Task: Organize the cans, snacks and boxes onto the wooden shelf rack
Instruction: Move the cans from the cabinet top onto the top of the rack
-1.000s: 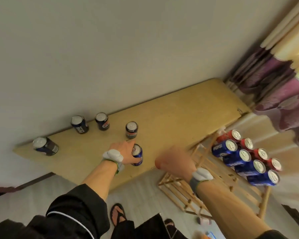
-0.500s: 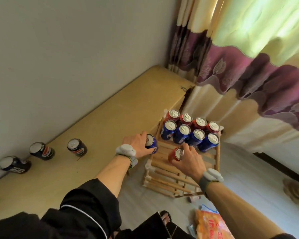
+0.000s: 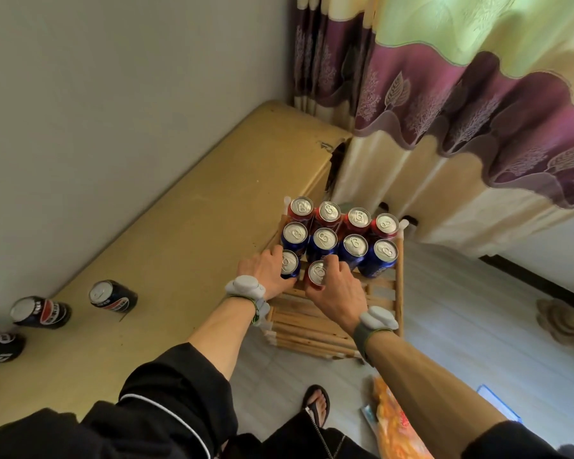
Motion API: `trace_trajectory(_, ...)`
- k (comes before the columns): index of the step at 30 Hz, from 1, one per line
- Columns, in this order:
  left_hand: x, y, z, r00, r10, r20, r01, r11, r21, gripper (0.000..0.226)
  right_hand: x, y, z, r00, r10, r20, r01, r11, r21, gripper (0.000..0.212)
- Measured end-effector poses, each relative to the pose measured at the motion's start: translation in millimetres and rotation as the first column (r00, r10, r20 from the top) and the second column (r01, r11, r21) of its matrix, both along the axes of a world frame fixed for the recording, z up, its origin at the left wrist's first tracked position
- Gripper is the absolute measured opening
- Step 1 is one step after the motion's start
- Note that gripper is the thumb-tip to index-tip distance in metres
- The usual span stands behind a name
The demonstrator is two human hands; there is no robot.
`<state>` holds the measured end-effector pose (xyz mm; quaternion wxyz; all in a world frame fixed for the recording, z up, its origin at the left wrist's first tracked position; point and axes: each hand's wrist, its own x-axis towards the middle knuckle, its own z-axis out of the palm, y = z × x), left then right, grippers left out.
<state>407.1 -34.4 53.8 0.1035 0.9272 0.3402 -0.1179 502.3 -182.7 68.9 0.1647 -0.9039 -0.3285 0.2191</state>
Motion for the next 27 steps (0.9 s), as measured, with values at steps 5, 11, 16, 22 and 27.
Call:
trace_trajectory(5, 5.7, 1.3, -2.5, 1.0, -0.017, 0.013, 0.018, 1.0, -0.008, 0.068, -0.2, 6.2, -3.2, 1.0, -0.028, -0.01, 0.029, 0.999, 0.019, 0.064)
trace_trajectory(11, 5.0, 0.5, -3.7, 1.0, 0.001, 0.018, 0.0, 0.998, -0.068, 0.072, 2.6, 6.8, -3.6, 1.0, -0.026, -0.017, 0.026, 0.999, 0.022, 0.065)
trace_trajectory(16, 3.1, 1.8, -5.8, 0.999, 0.038, 0.035, -0.033, 0.989, -0.142, 0.076, 1.5, 8.5, -3.4, 0.999, -0.046, -0.019, 0.047, 0.999, 0.023, 0.067)
trace_trajectory(22, 4.4, 2.3, -8.9, 0.99, 0.126, 0.063, -0.105, 0.959, -0.262, 0.078, 2.4, 9.3, -2.7, 1.0, -0.02, 0.009, 0.02, 0.999, -0.026, 0.071)
trace_trajectory(27, 3.9, 0.7, -9.8, 0.992, 0.124, 0.015, -0.116, 0.961, -0.253, 0.068, 2.8, 0.6, -1.9, 0.995, 0.027, 0.099, -0.021, 0.997, -0.071, 0.074)
